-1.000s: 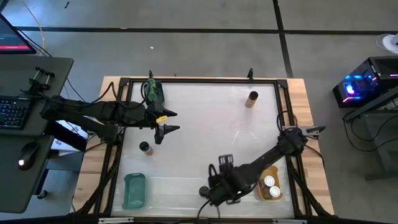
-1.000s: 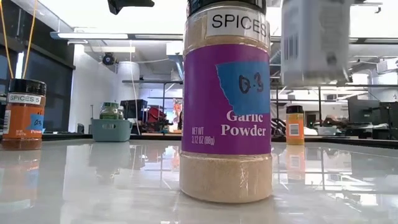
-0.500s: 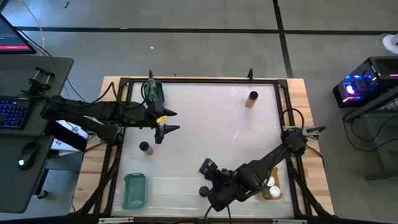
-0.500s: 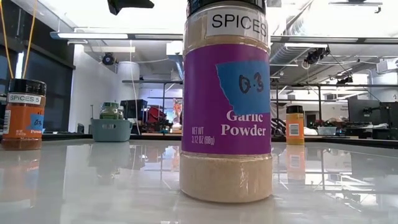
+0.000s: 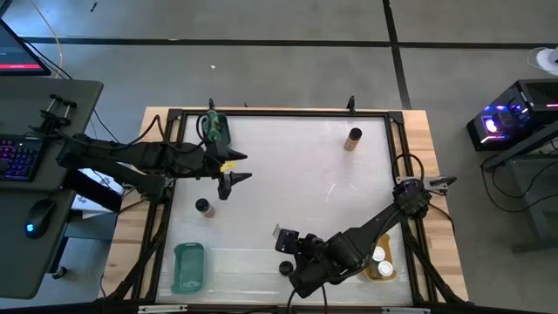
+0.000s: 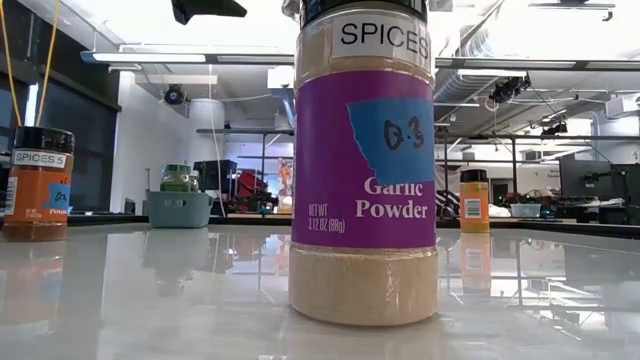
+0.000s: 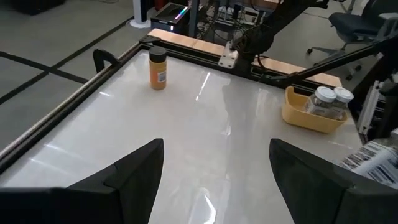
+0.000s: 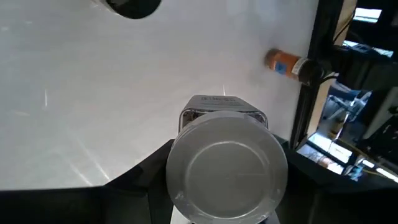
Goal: Sort spices by type
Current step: Put the white seasoning bottle into the yellow bin
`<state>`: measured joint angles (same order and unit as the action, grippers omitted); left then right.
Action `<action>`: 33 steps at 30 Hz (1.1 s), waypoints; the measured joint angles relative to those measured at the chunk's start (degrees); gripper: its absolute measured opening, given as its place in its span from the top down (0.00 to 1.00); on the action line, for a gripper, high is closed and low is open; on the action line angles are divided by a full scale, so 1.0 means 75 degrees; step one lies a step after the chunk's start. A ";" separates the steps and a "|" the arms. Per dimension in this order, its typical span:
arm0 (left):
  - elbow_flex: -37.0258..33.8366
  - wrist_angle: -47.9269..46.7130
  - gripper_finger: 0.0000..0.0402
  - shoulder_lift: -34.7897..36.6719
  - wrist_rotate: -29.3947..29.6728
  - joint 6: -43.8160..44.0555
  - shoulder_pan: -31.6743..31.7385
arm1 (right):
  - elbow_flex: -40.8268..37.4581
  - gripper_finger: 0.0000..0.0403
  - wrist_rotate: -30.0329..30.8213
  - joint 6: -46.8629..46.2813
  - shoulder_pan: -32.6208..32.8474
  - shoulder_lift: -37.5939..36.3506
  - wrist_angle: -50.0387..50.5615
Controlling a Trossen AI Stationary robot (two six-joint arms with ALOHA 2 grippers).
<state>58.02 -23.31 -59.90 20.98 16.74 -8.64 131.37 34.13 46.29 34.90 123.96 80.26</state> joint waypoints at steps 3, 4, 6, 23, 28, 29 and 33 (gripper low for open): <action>0.0000 -0.0001 0.31 0.0000 0.0150 -0.0114 0.0000 | 0.0000 0.51 -0.0006 0.0358 -0.0003 0.0000 -0.0306; 0.0000 -0.0001 0.31 0.0000 0.0183 -0.0120 0.0000 | 0.0000 0.51 -0.0014 0.0560 -0.0003 0.0000 -0.0425; 0.0000 0.0000 0.31 0.0000 0.0287 -0.0126 -0.0002 | 0.0000 0.51 -0.0044 0.0855 0.0000 0.0000 -0.0665; 0.0000 -0.0323 0.31 0.0000 0.0320 -0.0008 -0.0003 | 0.0274 0.51 -0.0418 -1.6074 -0.1479 -0.0510 0.1345; 0.0000 -0.0351 0.31 0.0000 0.0318 0.0151 -0.0003 | 0.0274 0.51 -0.2886 -1.6541 -0.1843 -0.0644 0.0693; 0.0000 -0.0359 0.31 0.0000 0.0320 0.0151 -0.0002 | 0.0274 0.51 -0.3424 -1.6481 -0.1911 -0.0644 0.0647; 0.0000 -0.0481 0.31 0.0000 0.0297 0.0148 0.0000 | 0.0259 0.51 -0.4377 -1.6647 -0.2170 -0.0644 0.0699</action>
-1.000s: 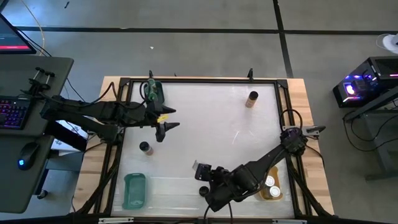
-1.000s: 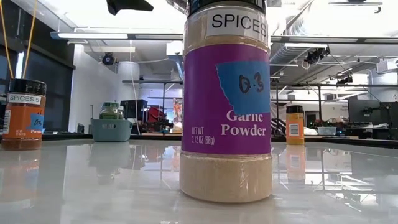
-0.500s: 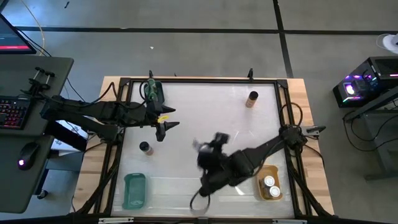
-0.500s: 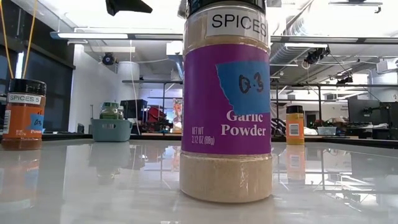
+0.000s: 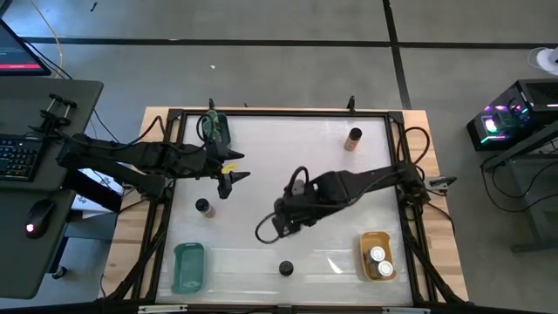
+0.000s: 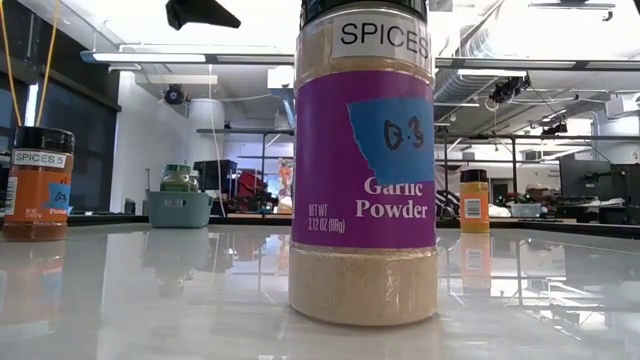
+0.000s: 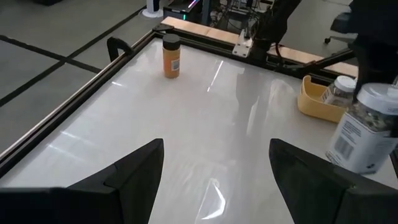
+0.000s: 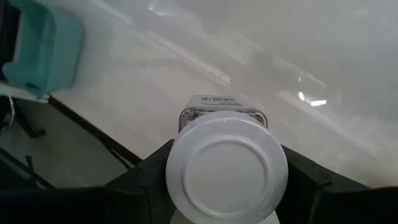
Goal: Sort spices by type
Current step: Put the white seasoning bottle into the yellow bin
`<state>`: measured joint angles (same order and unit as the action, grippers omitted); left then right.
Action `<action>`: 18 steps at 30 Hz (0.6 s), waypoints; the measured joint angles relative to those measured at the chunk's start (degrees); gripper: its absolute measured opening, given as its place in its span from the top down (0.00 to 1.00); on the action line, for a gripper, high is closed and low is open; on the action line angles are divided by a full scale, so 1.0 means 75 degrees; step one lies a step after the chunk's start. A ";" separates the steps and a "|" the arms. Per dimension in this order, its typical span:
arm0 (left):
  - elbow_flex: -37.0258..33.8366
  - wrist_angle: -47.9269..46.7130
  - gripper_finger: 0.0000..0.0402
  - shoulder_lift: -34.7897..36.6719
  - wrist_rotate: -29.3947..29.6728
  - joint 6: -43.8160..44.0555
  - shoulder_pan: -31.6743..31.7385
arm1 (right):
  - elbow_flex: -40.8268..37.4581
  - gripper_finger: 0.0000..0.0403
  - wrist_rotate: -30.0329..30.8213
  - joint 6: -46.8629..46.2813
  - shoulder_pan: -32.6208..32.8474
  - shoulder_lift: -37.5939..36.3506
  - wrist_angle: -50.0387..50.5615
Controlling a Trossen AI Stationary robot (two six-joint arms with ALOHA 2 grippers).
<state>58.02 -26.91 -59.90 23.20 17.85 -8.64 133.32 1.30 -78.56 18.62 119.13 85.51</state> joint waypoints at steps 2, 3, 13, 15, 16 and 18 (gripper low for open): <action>0.0000 -0.0084 0.31 0.0000 -0.0003 -0.0016 -0.0003 | -0.0013 0.51 -0.0164 -0.0113 -0.0104 0.0000 0.0070; 0.0000 -0.0111 0.31 0.0000 -0.0005 -0.0058 0.0000 | -0.0015 0.51 -0.0237 -0.0128 -0.0142 0.0000 0.0083; 0.0000 -0.0235 0.31 0.0003 -0.0020 -0.0277 -0.0001 | -0.0015 0.51 -0.0056 0.0658 0.0172 -0.0002 0.0546; 0.0000 -0.0278 0.31 0.0003 -0.0020 -0.0277 -0.0001 | -0.0015 0.51 -0.0149 0.0679 0.0349 0.0003 0.0571; 0.0000 -0.0294 0.31 0.0003 -0.0020 -0.0294 -0.0003 | -0.0021 0.51 -0.0129 0.0676 0.0441 0.0006 0.0647; 0.0000 -0.0294 0.31 0.0003 -0.0020 -0.0378 0.0000 | -0.0138 0.51 -0.0093 0.0521 0.0600 -0.0014 0.0569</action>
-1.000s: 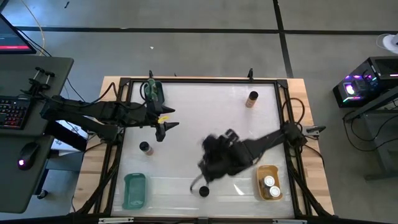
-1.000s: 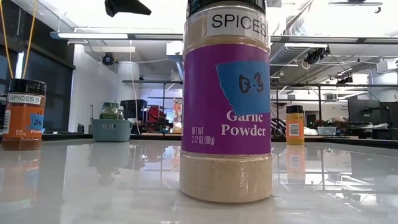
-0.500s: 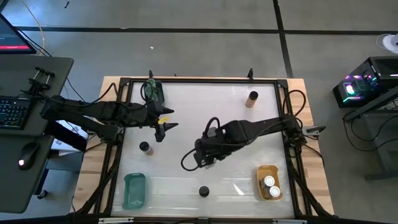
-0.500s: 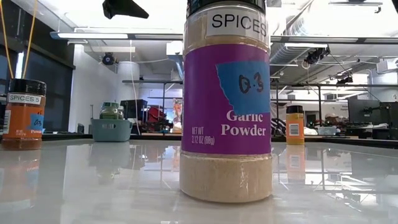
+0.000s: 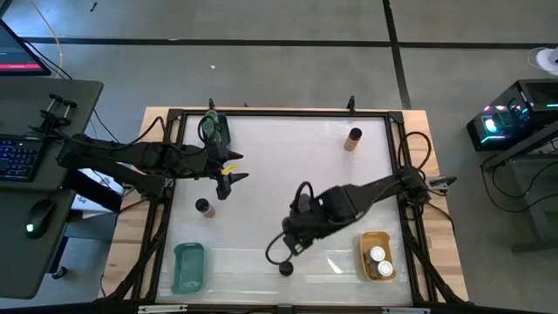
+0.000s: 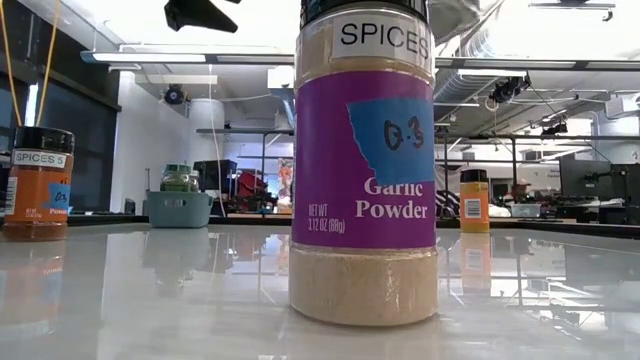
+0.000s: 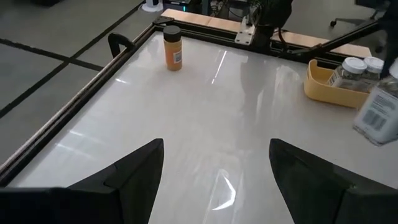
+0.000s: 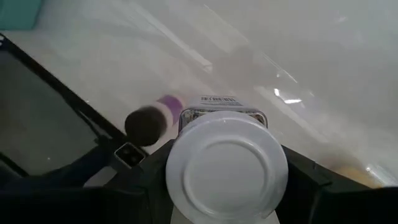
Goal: Sort spices by type
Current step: Put the white seasoning bottle into the yellow bin
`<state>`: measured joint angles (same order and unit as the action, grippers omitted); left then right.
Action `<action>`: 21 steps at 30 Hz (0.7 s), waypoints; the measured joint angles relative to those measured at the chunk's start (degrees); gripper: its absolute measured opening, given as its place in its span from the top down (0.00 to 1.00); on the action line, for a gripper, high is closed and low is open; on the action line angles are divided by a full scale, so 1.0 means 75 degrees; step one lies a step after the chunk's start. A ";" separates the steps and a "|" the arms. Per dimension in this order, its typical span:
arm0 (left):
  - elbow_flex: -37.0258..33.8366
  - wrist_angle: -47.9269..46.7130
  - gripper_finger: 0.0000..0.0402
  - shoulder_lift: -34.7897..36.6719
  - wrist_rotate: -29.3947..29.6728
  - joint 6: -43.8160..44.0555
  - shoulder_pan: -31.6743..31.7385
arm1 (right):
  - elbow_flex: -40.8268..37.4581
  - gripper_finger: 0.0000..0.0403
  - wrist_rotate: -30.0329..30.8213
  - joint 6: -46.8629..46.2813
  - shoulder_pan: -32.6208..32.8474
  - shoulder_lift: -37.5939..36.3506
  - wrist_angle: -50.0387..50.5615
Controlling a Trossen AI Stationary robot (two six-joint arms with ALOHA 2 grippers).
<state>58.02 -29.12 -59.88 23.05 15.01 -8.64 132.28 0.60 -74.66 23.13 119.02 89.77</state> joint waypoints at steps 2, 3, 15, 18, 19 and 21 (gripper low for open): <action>0.0000 0.0009 0.31 0.0000 0.0000 -0.0025 -0.0003 | -0.0336 0.51 0.0002 -0.0208 0.0149 -0.0080 -0.0006; 0.0000 0.0017 0.31 0.0000 0.0000 -0.0022 -0.0002 | -0.0590 0.51 -0.0007 -0.0323 0.0219 -0.0154 0.0012; 0.0000 0.0031 0.31 0.0000 -0.0041 0.0174 -0.0003 | -0.5852 0.51 -0.0022 -0.4838 0.1266 -0.4409 -0.0012; 0.0000 0.0031 0.31 0.0000 -0.0042 0.0193 -0.0003 | -0.6643 0.51 -0.0175 -0.5933 0.1933 -0.5097 -0.0780; 0.0000 0.0031 0.31 0.0000 -0.0041 0.0236 0.0000 | -0.6834 0.51 -0.0074 -0.6190 0.2121 -0.5180 -0.0980; 0.0000 0.0034 0.31 0.0000 -0.0020 0.0329 0.0000 | -0.7105 0.51 0.0098 -0.6500 0.2361 -0.5174 -0.1083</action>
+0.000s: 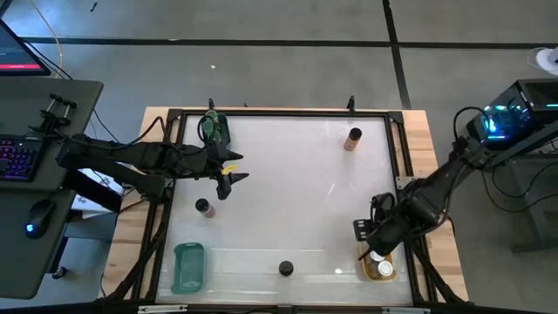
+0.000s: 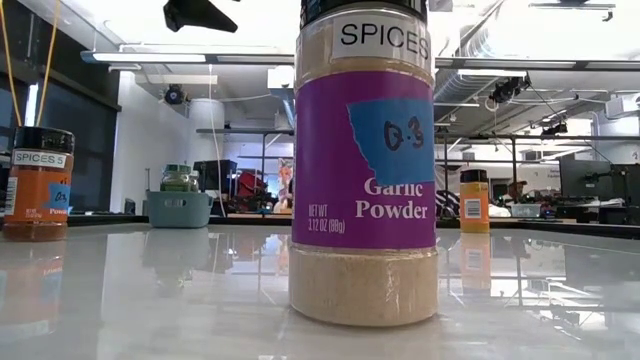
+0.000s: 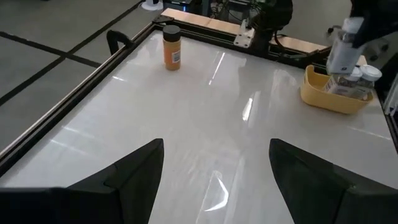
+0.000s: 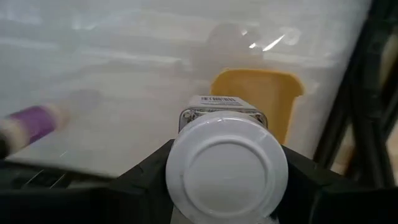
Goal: Sort spices by type
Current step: Put the white seasoning bottle into the yellow bin
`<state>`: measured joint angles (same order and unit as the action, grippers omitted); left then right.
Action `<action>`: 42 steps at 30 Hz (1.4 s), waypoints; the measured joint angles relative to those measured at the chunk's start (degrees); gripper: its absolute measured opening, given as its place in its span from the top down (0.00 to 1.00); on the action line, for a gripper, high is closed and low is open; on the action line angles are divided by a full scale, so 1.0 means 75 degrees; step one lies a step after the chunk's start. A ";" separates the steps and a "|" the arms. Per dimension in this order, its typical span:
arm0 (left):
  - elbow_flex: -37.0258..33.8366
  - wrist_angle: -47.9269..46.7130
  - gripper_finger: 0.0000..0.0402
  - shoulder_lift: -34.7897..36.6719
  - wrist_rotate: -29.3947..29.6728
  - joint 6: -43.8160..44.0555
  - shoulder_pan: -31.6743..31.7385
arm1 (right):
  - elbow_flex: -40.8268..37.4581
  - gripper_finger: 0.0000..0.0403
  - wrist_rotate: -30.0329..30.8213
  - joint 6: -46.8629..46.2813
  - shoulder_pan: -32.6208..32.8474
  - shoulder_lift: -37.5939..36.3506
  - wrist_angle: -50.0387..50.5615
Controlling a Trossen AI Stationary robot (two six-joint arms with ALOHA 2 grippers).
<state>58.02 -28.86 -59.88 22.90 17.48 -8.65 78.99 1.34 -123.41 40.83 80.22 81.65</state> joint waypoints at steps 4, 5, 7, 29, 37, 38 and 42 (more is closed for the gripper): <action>0.0000 0.0017 0.31 0.0000 0.0239 0.0051 0.0006 | -0.0399 0.51 -0.0087 -0.0103 0.0179 0.0162 0.0104; 0.0000 0.0054 0.31 0.0000 0.0246 0.0055 0.0006 | -0.0481 0.51 -0.0074 -0.0053 0.0185 0.0175 0.0087; 0.0000 0.0161 0.31 0.0000 0.0250 0.0060 0.0006 | -0.0582 0.51 -0.0051 0.0029 0.0178 0.0169 0.0050; 0.0003 0.0347 0.31 0.0000 0.0238 0.0256 0.0006 | -0.1823 0.51 -0.0454 0.0116 0.0211 0.0169 -0.1145; 0.0003 0.0330 0.31 0.0000 0.0232 0.0253 0.0006 | -0.2200 0.51 -0.0588 0.0056 0.0211 0.0169 -0.1555; 0.0003 0.0334 0.31 0.0000 0.0232 0.0253 0.0006 | -0.2269 0.51 -0.0597 0.0058 0.0211 0.0169 -0.1668; 0.0003 0.0332 0.31 0.0000 0.0227 0.0253 0.0006 | -0.2635 0.49 -0.0742 0.0055 0.0211 0.0169 -0.2301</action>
<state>58.04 -26.37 -59.88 24.60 19.38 -8.60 59.23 -4.22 -123.00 42.41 81.49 64.40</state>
